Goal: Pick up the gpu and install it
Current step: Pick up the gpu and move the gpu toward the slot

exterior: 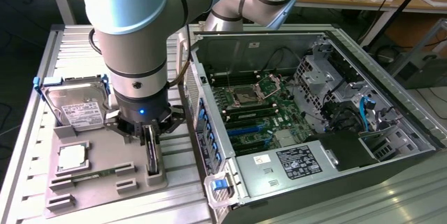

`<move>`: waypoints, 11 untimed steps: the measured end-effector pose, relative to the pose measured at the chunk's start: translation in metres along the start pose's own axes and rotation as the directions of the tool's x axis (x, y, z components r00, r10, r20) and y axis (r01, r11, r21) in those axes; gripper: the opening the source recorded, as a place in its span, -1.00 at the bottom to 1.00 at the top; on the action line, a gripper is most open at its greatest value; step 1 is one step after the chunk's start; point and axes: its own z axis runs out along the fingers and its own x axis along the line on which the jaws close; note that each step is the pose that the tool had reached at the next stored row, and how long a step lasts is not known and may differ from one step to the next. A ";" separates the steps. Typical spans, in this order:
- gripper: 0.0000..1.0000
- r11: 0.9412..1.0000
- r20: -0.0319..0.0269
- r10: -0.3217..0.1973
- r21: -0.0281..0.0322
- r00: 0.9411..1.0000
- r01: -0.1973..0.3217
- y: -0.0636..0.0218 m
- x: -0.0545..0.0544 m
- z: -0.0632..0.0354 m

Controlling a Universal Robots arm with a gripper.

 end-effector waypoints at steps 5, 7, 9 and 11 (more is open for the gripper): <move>-0.44 1.000 0.000 0.000 0.000 1.000 0.000 0.0000 0.000 0.0000; -0.45 1.000 0.000 0.000 0.000 1.000 0.000 0.0000 0.000 0.0000; -0.45 1.000 0.000 0.000 0.000 1.000 0.000 0.0000 0.000 0.0000; -0.46 1.000 0.000 0.000 0.000 1.000 0.000 0.0000 0.000 0.0000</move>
